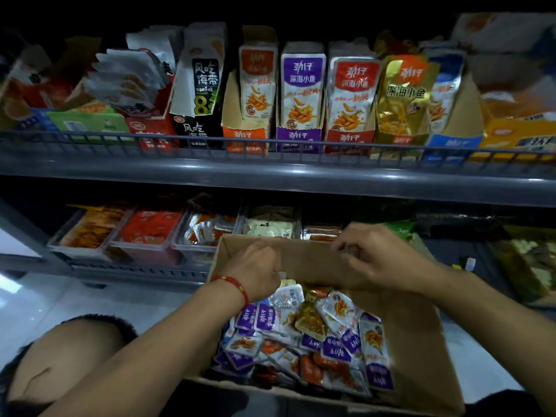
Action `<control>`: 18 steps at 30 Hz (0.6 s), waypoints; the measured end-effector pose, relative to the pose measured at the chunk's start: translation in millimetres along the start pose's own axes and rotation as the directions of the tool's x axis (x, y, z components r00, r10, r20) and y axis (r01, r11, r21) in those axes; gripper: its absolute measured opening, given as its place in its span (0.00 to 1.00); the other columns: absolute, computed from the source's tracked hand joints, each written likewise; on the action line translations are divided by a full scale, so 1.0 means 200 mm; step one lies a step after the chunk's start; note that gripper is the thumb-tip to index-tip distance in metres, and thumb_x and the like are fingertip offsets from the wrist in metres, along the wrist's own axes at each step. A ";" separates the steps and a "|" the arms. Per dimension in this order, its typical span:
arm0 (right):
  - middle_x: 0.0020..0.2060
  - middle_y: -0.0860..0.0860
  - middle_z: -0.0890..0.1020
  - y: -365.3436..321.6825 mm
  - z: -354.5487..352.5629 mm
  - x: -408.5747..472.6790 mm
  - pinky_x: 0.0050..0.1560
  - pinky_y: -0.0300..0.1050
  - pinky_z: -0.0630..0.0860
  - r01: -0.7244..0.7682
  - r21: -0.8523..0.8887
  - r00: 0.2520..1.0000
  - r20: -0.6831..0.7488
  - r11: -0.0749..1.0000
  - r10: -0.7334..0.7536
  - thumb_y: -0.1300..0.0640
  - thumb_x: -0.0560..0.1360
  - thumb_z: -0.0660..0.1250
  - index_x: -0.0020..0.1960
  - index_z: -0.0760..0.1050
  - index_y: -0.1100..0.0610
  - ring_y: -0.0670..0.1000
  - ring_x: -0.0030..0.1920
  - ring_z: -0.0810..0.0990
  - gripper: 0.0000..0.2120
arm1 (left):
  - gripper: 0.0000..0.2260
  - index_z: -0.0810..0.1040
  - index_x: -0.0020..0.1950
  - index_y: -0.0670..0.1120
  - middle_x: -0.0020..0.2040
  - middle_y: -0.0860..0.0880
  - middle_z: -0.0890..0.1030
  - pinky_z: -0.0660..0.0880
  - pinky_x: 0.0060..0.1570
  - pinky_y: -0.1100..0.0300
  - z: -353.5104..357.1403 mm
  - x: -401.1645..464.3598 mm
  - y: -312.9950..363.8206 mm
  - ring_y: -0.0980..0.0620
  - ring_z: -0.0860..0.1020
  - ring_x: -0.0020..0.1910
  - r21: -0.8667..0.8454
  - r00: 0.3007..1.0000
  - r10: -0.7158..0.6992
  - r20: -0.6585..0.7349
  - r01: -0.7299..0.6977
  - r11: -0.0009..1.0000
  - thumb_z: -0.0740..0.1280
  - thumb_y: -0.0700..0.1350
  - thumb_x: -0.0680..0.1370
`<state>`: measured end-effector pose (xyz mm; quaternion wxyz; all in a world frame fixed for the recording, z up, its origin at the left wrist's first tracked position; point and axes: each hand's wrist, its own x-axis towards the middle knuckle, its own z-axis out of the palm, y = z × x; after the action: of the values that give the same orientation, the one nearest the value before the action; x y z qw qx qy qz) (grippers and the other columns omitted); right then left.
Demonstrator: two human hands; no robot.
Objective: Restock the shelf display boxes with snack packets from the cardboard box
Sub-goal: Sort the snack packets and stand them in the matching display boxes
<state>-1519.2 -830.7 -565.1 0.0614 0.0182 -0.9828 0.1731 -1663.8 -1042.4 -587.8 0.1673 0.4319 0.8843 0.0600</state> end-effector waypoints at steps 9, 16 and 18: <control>0.48 0.44 0.83 0.06 0.13 -0.01 0.50 0.51 0.80 -0.059 -0.025 0.925 0.376 0.998 0.064 0.50 0.81 0.65 0.57 0.80 0.47 0.45 0.46 0.80 0.07 | 0.16 0.78 0.63 0.46 0.64 0.45 0.78 0.75 0.57 0.58 0.37 0.12 -0.02 0.46 0.77 0.61 0.019 0.913 -0.093 0.398 0.093 0.995 0.70 0.49 0.78; 0.47 0.46 0.84 0.08 0.13 0.01 0.50 0.52 0.80 -0.064 -0.039 0.916 0.395 0.997 0.074 0.51 0.81 0.65 0.55 0.80 0.49 0.47 0.46 0.81 0.07 | 0.23 0.83 0.59 0.41 0.62 0.45 0.80 0.76 0.62 0.51 0.61 0.20 0.06 0.45 0.78 0.61 -0.068 0.881 -0.226 0.416 0.278 0.958 0.70 0.59 0.76; 0.46 0.46 0.84 0.09 0.12 0.01 0.50 0.52 0.80 -0.069 -0.046 0.921 0.381 0.997 0.081 0.51 0.81 0.66 0.54 0.81 0.49 0.47 0.46 0.81 0.06 | 0.24 0.81 0.61 0.42 0.61 0.46 0.80 0.77 0.60 0.52 0.64 0.22 0.10 0.46 0.79 0.60 -0.085 0.864 -0.242 0.442 0.309 0.947 0.73 0.58 0.74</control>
<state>-1525.3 -821.1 -593.6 -0.1378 0.0131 -0.9785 0.1530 -1629.1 -999.7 -713.3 0.3958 0.2894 0.8715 0.0074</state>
